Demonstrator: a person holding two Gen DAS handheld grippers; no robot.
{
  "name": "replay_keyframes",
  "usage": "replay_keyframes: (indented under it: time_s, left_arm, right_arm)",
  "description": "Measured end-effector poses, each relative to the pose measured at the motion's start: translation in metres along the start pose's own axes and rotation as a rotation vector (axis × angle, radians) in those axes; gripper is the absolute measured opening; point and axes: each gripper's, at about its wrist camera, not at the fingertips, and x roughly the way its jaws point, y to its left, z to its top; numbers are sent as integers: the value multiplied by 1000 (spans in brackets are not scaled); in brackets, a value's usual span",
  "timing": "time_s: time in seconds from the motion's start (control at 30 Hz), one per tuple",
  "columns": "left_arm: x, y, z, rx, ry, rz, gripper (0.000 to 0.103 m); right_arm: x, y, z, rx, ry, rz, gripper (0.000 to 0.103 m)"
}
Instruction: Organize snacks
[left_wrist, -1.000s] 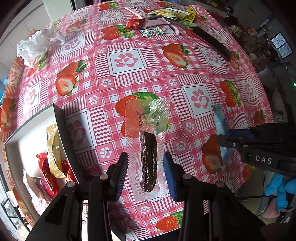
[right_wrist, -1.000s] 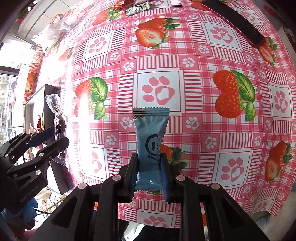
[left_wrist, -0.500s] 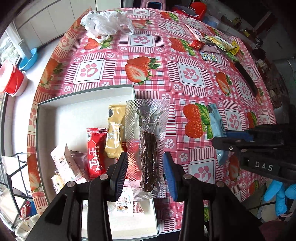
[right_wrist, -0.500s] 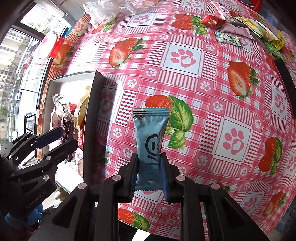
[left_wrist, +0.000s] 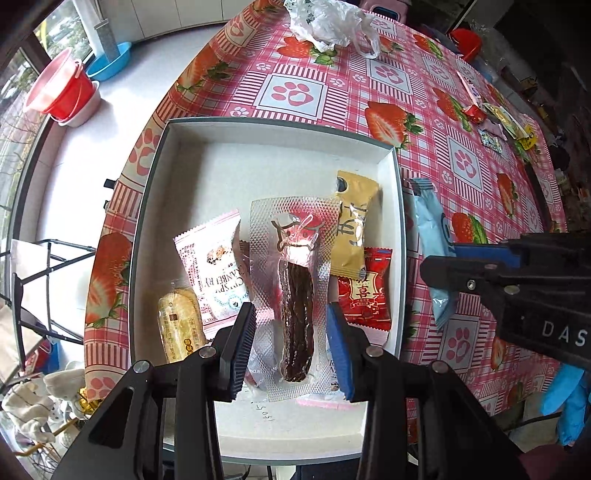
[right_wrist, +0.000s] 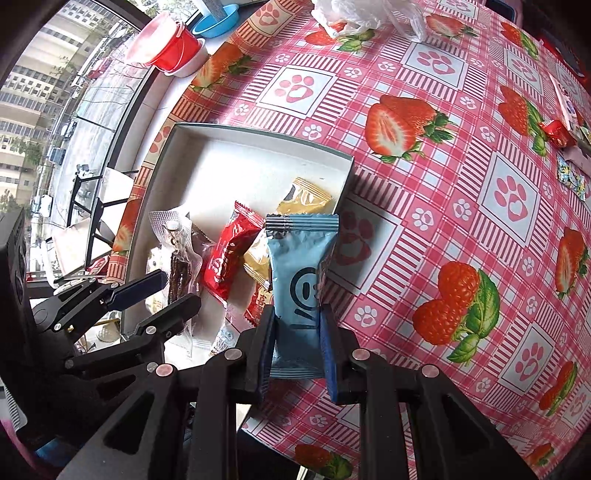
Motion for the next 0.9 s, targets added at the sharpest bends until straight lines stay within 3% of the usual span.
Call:
replay_keyframes:
  time_s: [0.13, 0.23, 0.3, 0.33, 0.37, 0.53, 0.7, 0.9]
  left_arm:
    - [4, 8, -2, -9, 21, 20, 46]
    - [5, 11, -2, -7, 34, 29, 65]
    - [4, 10, -1, 6, 27, 36, 74]
    - [3, 9, 0, 15, 27, 35, 74]
    - [3, 7, 2, 26, 27, 33, 75]
    - [0, -20, 13, 109, 29, -15, 76]
    - [-2, -82, 29, 235, 20, -87, 80]
    - [15, -168, 47, 279, -107, -110, 81]
  right_arm:
    - [5, 19, 5, -11, 7, 29, 24]
    - [12, 27, 8, -6, 33, 68, 25]
    - [15, 26, 7, 10, 50, 64, 49]
    - [16, 24, 5, 17, 46, 50, 79]
    - [15, 22, 3, 22, 34, 33, 88]
    - [14, -24, -15, 124, 38, -46, 88]
    - [2, -107, -56, 315, 17, -143, 88]
    - [-12, -206, -115, 442, -127, -306, 88]
